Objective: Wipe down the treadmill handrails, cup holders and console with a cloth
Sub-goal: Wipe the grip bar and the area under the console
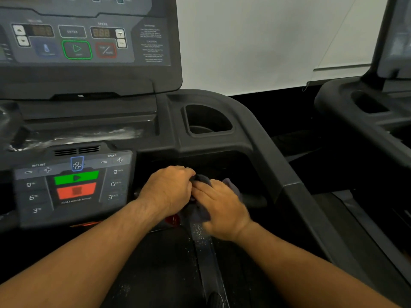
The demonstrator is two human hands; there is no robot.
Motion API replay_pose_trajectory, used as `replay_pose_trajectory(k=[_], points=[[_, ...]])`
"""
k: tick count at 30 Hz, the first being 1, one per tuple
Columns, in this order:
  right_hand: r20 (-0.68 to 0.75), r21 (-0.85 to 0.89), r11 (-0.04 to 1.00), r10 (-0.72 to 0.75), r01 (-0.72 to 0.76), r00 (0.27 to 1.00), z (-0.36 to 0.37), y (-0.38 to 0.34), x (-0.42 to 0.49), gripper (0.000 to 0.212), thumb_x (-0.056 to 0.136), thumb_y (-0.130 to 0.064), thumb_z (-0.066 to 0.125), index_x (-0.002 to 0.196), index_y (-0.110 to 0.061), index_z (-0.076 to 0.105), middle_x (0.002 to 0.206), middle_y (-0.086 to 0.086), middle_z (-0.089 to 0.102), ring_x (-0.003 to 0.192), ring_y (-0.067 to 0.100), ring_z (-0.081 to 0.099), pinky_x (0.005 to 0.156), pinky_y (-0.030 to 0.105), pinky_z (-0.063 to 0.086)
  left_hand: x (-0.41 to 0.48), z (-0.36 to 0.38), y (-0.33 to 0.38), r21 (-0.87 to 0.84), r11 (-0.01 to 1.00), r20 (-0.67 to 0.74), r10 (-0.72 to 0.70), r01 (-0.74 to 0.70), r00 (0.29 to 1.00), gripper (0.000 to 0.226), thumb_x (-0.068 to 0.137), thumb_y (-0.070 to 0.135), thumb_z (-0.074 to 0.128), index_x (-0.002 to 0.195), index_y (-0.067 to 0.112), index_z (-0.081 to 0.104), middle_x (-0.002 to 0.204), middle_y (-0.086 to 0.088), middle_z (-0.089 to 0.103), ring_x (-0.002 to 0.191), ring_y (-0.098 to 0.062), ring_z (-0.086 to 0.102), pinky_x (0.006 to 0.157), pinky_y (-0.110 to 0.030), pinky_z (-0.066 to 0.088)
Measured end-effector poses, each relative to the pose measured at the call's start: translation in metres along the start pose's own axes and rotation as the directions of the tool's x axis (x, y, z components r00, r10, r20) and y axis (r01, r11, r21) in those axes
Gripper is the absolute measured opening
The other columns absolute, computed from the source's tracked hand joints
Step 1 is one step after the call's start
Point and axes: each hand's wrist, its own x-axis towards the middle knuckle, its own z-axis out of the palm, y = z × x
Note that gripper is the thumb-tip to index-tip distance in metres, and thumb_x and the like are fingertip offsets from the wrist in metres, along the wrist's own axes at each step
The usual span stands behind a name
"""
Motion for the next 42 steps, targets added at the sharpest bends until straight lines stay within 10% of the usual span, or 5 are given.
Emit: replay_pose_trajectory(k=[11, 18, 24, 33, 42], points=[[0.297, -0.092, 0.747, 0.652, -0.659, 0.697, -0.026, 0.01, 0.039, 0.053, 0.083, -0.068, 0.025, 0.094, -0.033, 0.063, 0.081, 0.0, 0.064, 0.075, 0.023, 0.061, 0.079, 0.042, 0.049, -0.007, -0.006, -0.004, -0.002, 0.999, -0.05, -0.049, 0.049, 0.998, 0.035, 0.099, 0.024, 0.044, 0.132, 0.025, 0.056, 0.118, 0.004, 0.062, 0.106, -0.013, 0.058, 0.088, -0.027, 0.045], [-0.052, -0.038, 0.97, 0.24, -0.242, 0.969, -0.003, -0.028, 0.027, 0.029, 0.084, -0.049, 0.051, 0.092, -0.022, 0.057, 0.09, -0.002, 0.061, 0.08, 0.019, 0.058, 0.074, 0.036, 0.044, -0.007, -0.003, -0.005, -0.045, 0.993, -0.121, -0.11, 0.105, 0.987, 0.037, 0.102, 0.024, 0.041, 0.137, 0.024, 0.054, 0.13, 0.004, 0.06, 0.117, -0.013, 0.056, 0.098, -0.031, 0.046], [0.141, -0.097, 0.986, 0.151, -0.138, 0.978, -0.021, 0.033, -0.02, 0.058, 0.07, -0.041, 0.067, 0.124, -0.023, 0.057, 0.116, -0.003, 0.063, 0.099, 0.019, 0.062, 0.087, 0.034, 0.047, -0.003, -0.003, -0.006, -0.055, 0.996, -0.103, -0.079, 0.074, 0.992, 0.037, 0.1, 0.024, 0.043, 0.136, 0.024, 0.054, 0.121, 0.006, 0.061, 0.108, -0.011, 0.057, 0.094, -0.028, 0.047], [0.323, -0.067, 0.694, 0.695, -0.717, 0.642, -0.037, 0.018, 0.042, 0.039, 0.083, -0.062, 0.034, 0.083, -0.031, 0.057, 0.085, -0.001, 0.061, 0.078, 0.023, 0.059, 0.079, 0.04, 0.05, -0.004, -0.001, -0.007, -0.038, 0.998, -0.093, -0.051, 0.048, 0.994, 0.037, 0.1, 0.029, 0.043, 0.135, 0.024, 0.054, 0.122, 0.006, 0.06, 0.109, -0.01, 0.057, 0.095, -0.031, 0.048], [0.275, 0.142, 0.987, 0.03, -0.071, 0.961, -0.025, -0.008, 0.021, 0.051, 0.087, -0.035, 0.054, 0.136, -0.024, 0.045, 0.14, -0.01, 0.046, 0.124, 0.012, 0.042, 0.11, 0.024, 0.026, 0.02, -0.012, -0.016, -0.035, 0.993, -0.151, -0.113, 0.109, 0.982, 0.035, 0.1, 0.026, 0.043, 0.132, 0.021, 0.058, 0.129, 0.005, 0.06, 0.118, -0.013, 0.055, 0.099, -0.03, 0.045]])
